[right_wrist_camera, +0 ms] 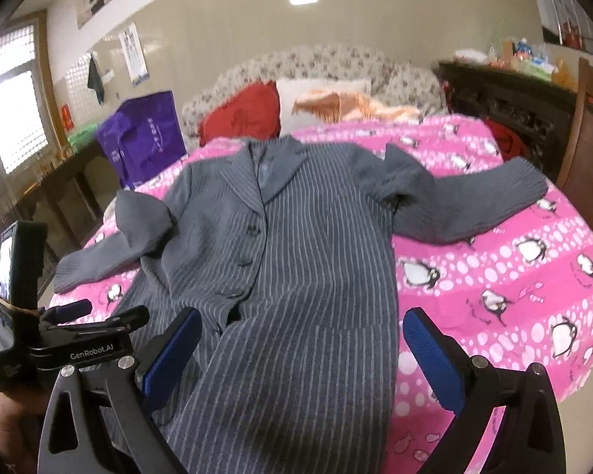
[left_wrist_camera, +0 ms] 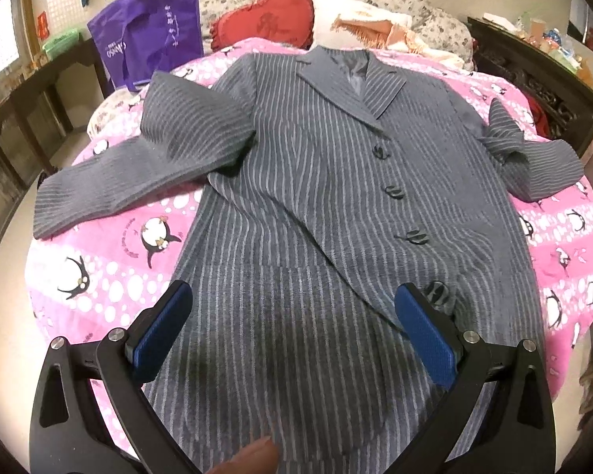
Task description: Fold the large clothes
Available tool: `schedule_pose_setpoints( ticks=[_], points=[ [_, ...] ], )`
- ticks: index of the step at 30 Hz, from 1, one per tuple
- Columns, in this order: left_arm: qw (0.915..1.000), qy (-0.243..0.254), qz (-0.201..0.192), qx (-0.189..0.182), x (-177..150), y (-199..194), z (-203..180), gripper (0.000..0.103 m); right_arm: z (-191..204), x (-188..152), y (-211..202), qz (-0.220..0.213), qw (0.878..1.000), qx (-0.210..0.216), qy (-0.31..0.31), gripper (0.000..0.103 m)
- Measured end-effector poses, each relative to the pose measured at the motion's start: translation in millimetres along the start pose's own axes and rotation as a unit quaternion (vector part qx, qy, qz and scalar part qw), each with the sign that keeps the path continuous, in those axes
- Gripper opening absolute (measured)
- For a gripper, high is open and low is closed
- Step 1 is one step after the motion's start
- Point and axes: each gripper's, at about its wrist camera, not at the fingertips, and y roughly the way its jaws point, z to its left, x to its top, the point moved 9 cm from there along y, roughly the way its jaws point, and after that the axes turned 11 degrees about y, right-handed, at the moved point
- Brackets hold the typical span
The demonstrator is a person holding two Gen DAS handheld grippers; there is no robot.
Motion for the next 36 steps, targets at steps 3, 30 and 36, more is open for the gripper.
schedule_pose_setpoints(
  ticks=[3, 30, 36],
  points=[
    [1.0, 0.002, -0.006, 0.0, 0, -6, 0, 0.103, 3, -2, -6, 0.001, 1.0, 0.012, 0.004, 0.101],
    [0.9998, -0.01, -0.005, -0.016, 41, 137, 10, 0.103, -37, 3, 218, 0.121, 0.992, -0.003, -0.017, 0.103],
    [0.9997, -0.015, -0.006, -0.021, 39, 137, 11, 0.103, -34, 3, 222, 0.118, 0.992, -0.016, -0.033, 0.103]
  ],
)
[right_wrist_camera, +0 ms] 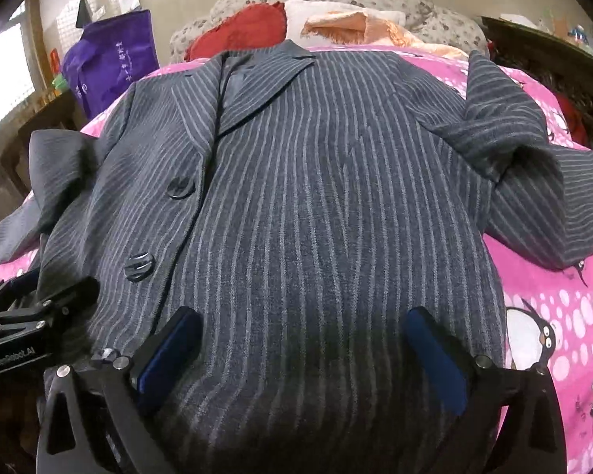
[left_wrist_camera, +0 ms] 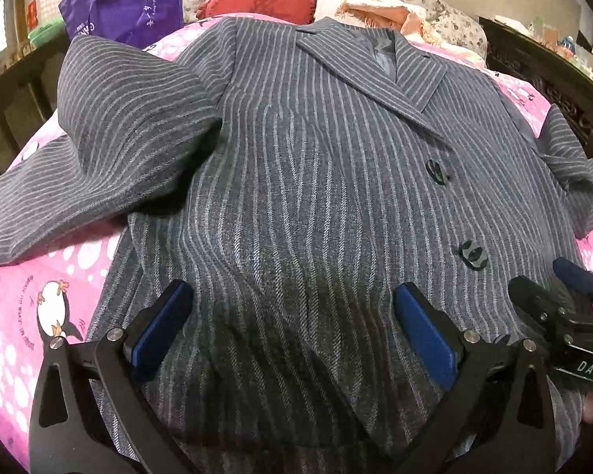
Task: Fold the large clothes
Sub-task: 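Grasp the sleeve cuff with the left gripper and lift it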
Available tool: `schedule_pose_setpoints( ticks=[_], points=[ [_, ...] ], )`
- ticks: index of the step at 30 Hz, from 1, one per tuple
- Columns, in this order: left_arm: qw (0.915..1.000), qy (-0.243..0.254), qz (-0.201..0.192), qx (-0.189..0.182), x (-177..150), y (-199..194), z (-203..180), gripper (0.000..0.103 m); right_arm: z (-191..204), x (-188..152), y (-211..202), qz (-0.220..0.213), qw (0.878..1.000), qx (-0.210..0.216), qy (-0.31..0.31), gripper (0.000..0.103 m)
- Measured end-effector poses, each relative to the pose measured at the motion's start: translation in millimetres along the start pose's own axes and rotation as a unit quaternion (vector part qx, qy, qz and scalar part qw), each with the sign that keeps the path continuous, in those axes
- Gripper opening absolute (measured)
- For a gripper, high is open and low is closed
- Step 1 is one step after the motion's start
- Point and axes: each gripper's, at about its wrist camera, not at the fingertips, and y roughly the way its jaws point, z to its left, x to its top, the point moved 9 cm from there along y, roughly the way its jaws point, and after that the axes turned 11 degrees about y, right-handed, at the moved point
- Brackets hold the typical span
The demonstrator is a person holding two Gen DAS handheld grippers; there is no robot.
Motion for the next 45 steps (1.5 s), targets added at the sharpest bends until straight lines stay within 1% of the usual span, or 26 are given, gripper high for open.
schedule_pose_setpoints(
  ticks=[7, 11, 13, 14, 16, 17, 18, 19, 21, 22, 23, 24, 26, 27, 29, 30, 31, 32, 35, 37, 38, 39, 41, 42, 43, 45],
  points=[
    [1.0, -0.003, -0.003, 0.002, 2, 0, -2, 0.103, 1, 3, 2, -0.001, 1.0, 0.001, 0.002, 0.103],
    [0.9999, -0.007, -0.006, -0.013, 1, -3, 0, 0.103, 2, 3, 2, -0.001, 1.0, 0.001, 0.002, 0.103],
    [0.9994, -0.016, -0.006, -0.029, 0, -20, 9, 0.102, 2, 3, 2, -0.001, 1.0, 0.001, 0.002, 0.103],
    [0.9989, -0.032, -0.016, -0.031, 1, -35, 20, 0.102, 1, 3, 1, -0.001, 1.0, 0.001, 0.002, 0.103],
    [0.9953, -0.068, -0.062, -0.03, 3, -72, 53, 0.102, 1, 3, 1, -0.002, 1.0, 0.0, 0.002, 0.103],
    [0.991, -0.091, -0.094, -0.03, 3, -92, 78, 0.102, 1, 4, 1, -0.002, 1.0, 0.0, 0.002, 0.103],
    [0.9873, -0.108, -0.113, -0.028, 1, -103, 97, 0.102, 1, 4, 1, -0.002, 1.0, 0.0, 0.002, 0.103],
    [0.9812, -0.14, -0.132, -0.015, -6, -117, 129, 0.102, 1, 4, 2, -0.002, 1.0, 0.0, 0.002, 0.103],
    [0.971, -0.191, -0.144, 0.009, -23, -130, 183, 0.101, 1, 3, 1, -0.002, 1.0, 0.001, 0.002, 0.103],
    [0.9639, -0.223, -0.145, 0.017, -35, -132, 215, 0.095, 2, 3, 1, -0.002, 1.0, 0.001, 0.002, 0.103],
    [0.9575, -0.25, -0.143, 0.012, -45, -131, 238, 0.082, 1, 3, 1, -0.002, 1.0, 0.0, 0.002, 0.103],
    [0.9488, -0.281, -0.144, 0.002, -56, -128, 261, 0.076, 1, 3, 1, -0.002, 1.0, 0.001, 0.002, 0.103],
    [0.9261, -0.351, -0.135, -0.029, -82, -111, 300, 0.05, 1, 3, 1, -0.002, 1.0, 0.001, 0.002, 0.103],
    [0.9177, -0.374, -0.126, -0.049, -91, -101, 309, 0.046, 1, 3, 1, -0.002, 1.0, 0.0, 0.002, 0.103],
    [0.8988, -0.414, -0.106, -0.096, -106, -74, 321, 0.045, 1, 3, 1, -0.002, 1.0, 0.001, 0.002, 0.103],
    [0.8943, -0.424, -0.103, -0.101, -110, -67, 324, 0.044, 1, 3, 1, -0.002, 1.0, 0.001, 0.002, 0.103],
    [0.8911, -0.431, -0.105, -0.097, -112, -62, 331, 0.04, 1, 3, 1, -0.002, 1.0, 0.001, 0.002, 0.103],
    [0.8905, -0.431, -0.113, -0.093, -109, -62, 336, 0.04, 1, 3, 1, -0.002, 1.0, 0.001, 0.002, 0.103],
    [0.8946, -0.425, -0.119, -0.067, -99, -60, 348, 0.04, 1, 3, 1, -0.002, 1.0, 0.001, 0.002, 0.103],
    [0.8927, -0.432, -0.117, -0.053, -95, -60, 355, 0.037, 2, 2, 1, -0.002, 1.0, 0.001, 0.002, 0.103],
    [0.8962, -0.428, -0.111, -0.033, -91, -63, 357, 0.005, 1, 2, 1, -0.002, 1.0, 0.001, 0.002, 0.103],
    [0.9007, -0.422, -0.105, -0.008, -89, -69, 361, 0.004, 1, 2, 2, -0.002, 1.0, 0.001, 0.002, 0.103],
    [0.9003, -0.411, -0.14, 0.032, -78, -105, 370, 0.004, 1, 2, 2, -0.002, 1.0, 0.001, 0.002, 0.103],
    [0.8981, -0.405, -0.161, 0.059, -73, -128, 379, 0.004, 1, 2, 2, -0.002, 1.0, 0.001, 0.002, 0.103],
    [0.8907, -0.404, -0.184, 0.097, -72, -156, 394, 0.004, 1, 2, 2, -0.002, 1.0, 0.001, 0.002, 0.103],
    [0.8776, -0.405, -0.206, 0.151, -74, -195, 417, 0.004, 1, 2, 2, -0.002, 1.0, 0.001, 0.002, 0.103]
  ],
)
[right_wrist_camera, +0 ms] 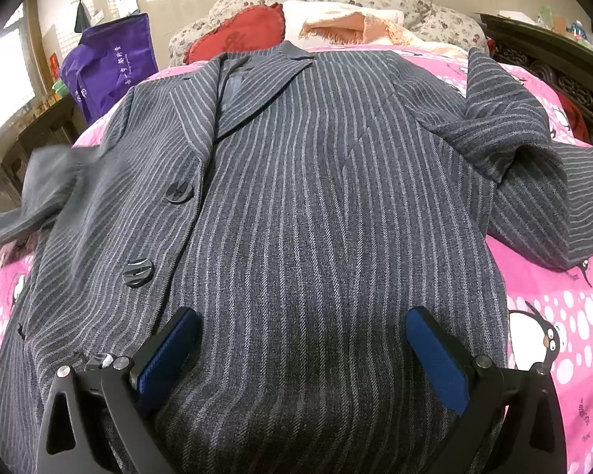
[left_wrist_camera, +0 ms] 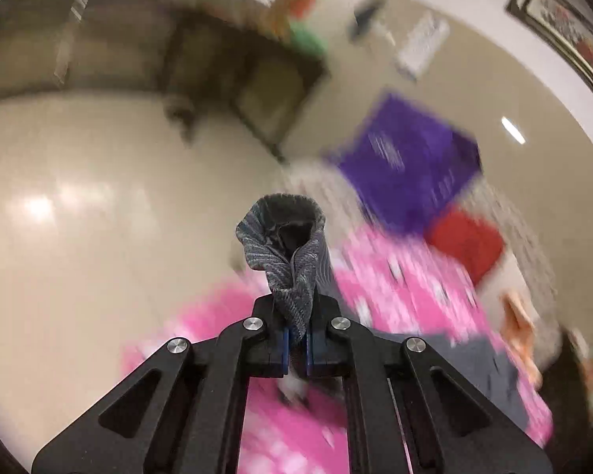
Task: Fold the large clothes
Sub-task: 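Grasp the sleeve cuff with the left gripper and lift it, then fold the held sleeve across the jacket front and open the left gripper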
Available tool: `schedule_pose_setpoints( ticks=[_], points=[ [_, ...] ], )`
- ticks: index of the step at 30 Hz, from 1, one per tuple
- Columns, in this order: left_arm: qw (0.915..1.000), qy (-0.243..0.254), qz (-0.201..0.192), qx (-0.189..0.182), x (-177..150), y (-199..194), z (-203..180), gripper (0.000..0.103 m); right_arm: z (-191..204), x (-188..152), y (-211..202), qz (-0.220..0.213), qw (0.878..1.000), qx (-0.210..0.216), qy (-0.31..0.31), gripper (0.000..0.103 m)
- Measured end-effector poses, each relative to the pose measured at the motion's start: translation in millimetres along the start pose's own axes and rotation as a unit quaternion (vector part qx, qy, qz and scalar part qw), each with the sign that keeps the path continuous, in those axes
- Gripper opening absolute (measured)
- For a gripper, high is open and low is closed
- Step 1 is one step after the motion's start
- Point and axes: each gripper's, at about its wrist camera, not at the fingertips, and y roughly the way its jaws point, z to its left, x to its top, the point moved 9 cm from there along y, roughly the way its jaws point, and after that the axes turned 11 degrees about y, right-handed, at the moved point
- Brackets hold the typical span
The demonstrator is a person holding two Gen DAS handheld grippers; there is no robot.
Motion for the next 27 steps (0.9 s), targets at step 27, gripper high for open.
schedule_pose_setpoints(
  ticks=[27],
  points=[
    [0.757, 0.437, 0.277, -0.399, -427, -60, -528, 0.021, -135, -59, -124, -0.014, 0.984, -0.145, 0.099, 0.103]
  ],
)
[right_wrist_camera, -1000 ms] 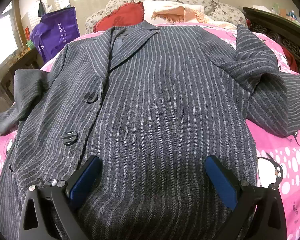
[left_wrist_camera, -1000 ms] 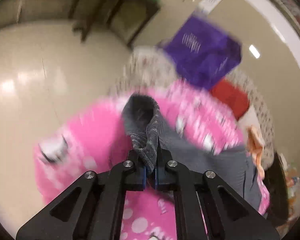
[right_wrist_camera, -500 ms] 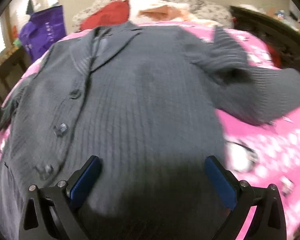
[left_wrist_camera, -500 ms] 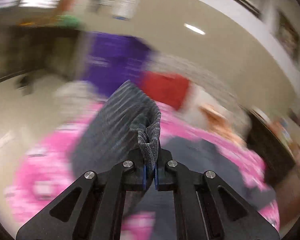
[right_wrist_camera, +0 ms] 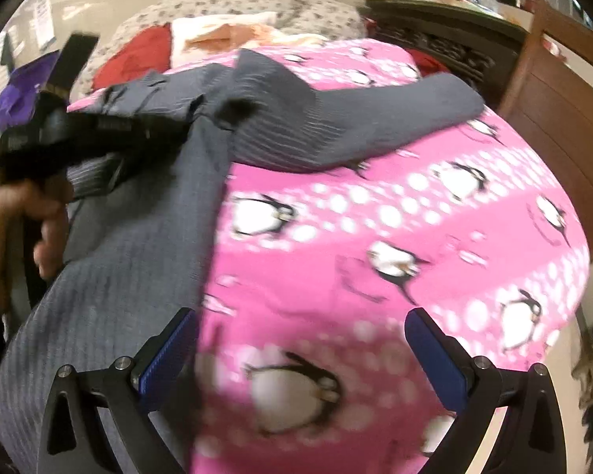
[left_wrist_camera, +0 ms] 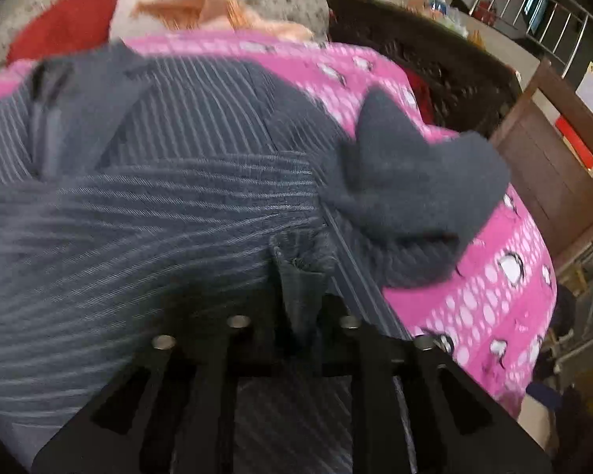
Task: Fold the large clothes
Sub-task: 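Fold the held sleeve across the jacket front and open the left gripper, then grasp the other sleeve cuff with the right gripper and lift it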
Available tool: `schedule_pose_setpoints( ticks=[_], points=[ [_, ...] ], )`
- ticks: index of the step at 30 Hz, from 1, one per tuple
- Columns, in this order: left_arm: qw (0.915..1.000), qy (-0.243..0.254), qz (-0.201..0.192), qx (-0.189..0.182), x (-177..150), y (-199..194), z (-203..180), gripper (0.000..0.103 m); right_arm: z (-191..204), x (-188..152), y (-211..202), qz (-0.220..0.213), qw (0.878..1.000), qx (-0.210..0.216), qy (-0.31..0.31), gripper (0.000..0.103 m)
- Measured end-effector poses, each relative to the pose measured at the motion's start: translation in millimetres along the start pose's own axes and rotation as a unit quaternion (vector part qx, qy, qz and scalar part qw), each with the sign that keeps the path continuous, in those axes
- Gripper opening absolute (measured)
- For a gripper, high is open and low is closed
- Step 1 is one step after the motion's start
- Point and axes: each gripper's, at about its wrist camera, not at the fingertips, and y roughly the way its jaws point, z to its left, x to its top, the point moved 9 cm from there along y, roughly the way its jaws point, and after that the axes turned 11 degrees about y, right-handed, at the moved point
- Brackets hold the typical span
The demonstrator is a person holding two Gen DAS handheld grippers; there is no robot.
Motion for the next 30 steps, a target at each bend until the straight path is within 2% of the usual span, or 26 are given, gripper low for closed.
schedule_pose_setpoints(
  ticks=[2, 5, 7, 9, 11, 12, 13, 14, 15, 16, 17, 19, 21, 22, 24, 26, 28, 30],
  points=[
    [0.9994, -0.015, -0.004, -0.03, -3, -12, -10, 0.034, -6, 1, -2, -0.001, 1.0, 0.0, 0.003, 0.103],
    [0.9954, -0.048, -0.021, -0.08, 3, -46, -10, 0.038, -3, 15, -2, -0.014, 1.0, 0.002, 0.002, 0.103],
    [0.9944, -0.048, -0.046, -0.082, 8, -80, -3, 0.038, 6, 31, -4, -0.033, 0.999, 0.012, -0.005, 0.102],
    [0.995, -0.036, -0.081, -0.046, 11, -117, 23, 0.038, 28, 52, -14, -0.068, 0.997, 0.032, -0.035, 0.101],
    [0.9927, -0.043, -0.105, 0.039, 2, -148, 69, 0.038, 61, 70, -27, -0.107, 0.989, 0.075, -0.071, 0.1],
    [0.9881, -0.055, -0.112, 0.091, -6, -161, 96, 0.038, 84, 79, -33, -0.121, 0.982, 0.108, -0.092, 0.099],
    [0.9795, -0.074, -0.111, 0.151, -17, -172, 129, 0.038, 104, 85, -36, -0.129, 0.976, 0.135, -0.11, 0.097],
    [0.9709, -0.093, -0.1, 0.197, -27, -177, 156, 0.033, 131, 88, -36, -0.129, 0.968, 0.167, -0.136, 0.096],
    [0.9638, -0.112, -0.088, 0.226, -36, -179, 176, 0.026, 157, 90, -31, -0.12, 0.96, 0.199, -0.157, 0.094],
    [0.9566, -0.13, -0.071, 0.251, -47, -176, 196, 0.016, 175, 91, -25, -0.108, 0.956, 0.219, -0.164, 0.083],
    [0.954, -0.139, -0.061, 0.258, -54, -172, 206, 0.016, 194, 92, -11, -0.086, 0.953, 0.238, -0.165, 0.073],
    [0.955, -0.15, -0.042, 0.252, -67, -156, 213, 0.016, 212, 90, 24, -0.037, 0.957, 0.24, -0.158, 0.072],
    [0.9541, -0.158, -0.034, 0.252, -75, -146, 211, 0.016, 204, 86, 71, 0.006, 0.971, 0.194, -0.138, 0.07],
    [0.9535, -0.155, -0.038, 0.255, -79, -144, 208, 0.018, 193, 77, 97, 0.047, 0.977, 0.168, -0.126, 0.07],
    [0.9554, -0.14, -0.041, 0.257, -82, -137, 204, 0.022, 190, 82, 90, 0.027, 0.976, 0.191, -0.105, 0.07],
    [0.9579, -0.139, -0.044, 0.247, -83, -133, 200, 0.028, 191, 90, 84, 0.037, 0.976, 0.187, -0.1, 0.068],
    [0.9592, -0.142, -0.045, 0.24, -86, -130, 202, 0.03, 198, 110, 75, 0.006, 0.976, 0.2, -0.09, 0.068],
    [0.9591, -0.142, -0.046, 0.24, -87, -130, 202, 0.03, 208, 127, 76, -0.01, 0.976, 0.195, -0.093, 0.068]
  ],
)
